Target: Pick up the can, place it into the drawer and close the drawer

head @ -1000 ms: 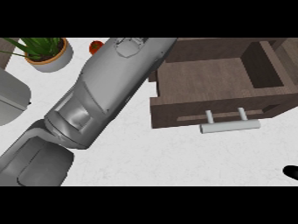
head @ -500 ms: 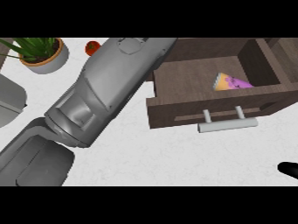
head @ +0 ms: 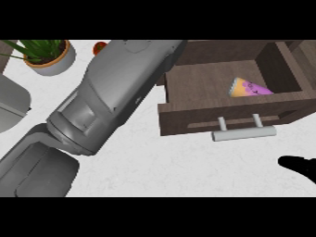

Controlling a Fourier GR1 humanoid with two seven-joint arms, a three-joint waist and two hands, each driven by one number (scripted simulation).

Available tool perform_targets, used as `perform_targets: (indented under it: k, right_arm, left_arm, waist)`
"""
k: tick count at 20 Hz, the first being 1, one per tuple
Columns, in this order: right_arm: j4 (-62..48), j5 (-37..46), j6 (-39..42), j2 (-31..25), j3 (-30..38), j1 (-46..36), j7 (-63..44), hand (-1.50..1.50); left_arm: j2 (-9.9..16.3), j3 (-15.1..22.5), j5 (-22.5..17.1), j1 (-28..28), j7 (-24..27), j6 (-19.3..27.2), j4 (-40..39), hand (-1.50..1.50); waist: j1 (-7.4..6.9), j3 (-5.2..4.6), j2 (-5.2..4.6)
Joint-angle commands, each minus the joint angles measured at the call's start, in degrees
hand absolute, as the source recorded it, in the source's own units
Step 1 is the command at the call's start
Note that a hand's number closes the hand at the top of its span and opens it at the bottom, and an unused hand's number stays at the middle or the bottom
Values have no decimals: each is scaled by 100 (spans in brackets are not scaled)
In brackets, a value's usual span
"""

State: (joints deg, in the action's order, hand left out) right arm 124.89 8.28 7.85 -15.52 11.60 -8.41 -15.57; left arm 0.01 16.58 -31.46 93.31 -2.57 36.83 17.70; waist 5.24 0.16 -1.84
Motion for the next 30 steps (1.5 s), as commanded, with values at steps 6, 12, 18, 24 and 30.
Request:
perform_targets:
  k: [6, 12, 18, 24, 30]
  right_arm:
    - [-1321, 1872, -229, -384, -811, -614, 941, -150]
    - [-2375, 2947, -646, -291, -1386, -975, 1127, -150]
    - [-3475, 3907, -1111, -235, -1861, -1236, 1432, -150]
    - [-5359, 4541, -1920, 167, -1932, -2279, 1709, -150]
    - [-6764, 4880, -2824, 520, -1694, -2958, 1836, -150]
  left_arm:
    - [-1, 12, -374, -295, 478, 33, 157, -150]
    - [0, 2, -192, 100, 256, -46, -113, -150]
    - [127, -109, -143, 17, 362, -260, -155, -150]
    - [256, -226, -131, 11, 204, -270, -76, -150]
    - [634, -140, 52, -189, -84, -440, 267, -150]
  waist:
    - [-231, 0, 8]
    - [-431, -6, 76]
    - [-493, -9, 97]
    - [-648, -9, 101]
    - [-732, -11, 140]
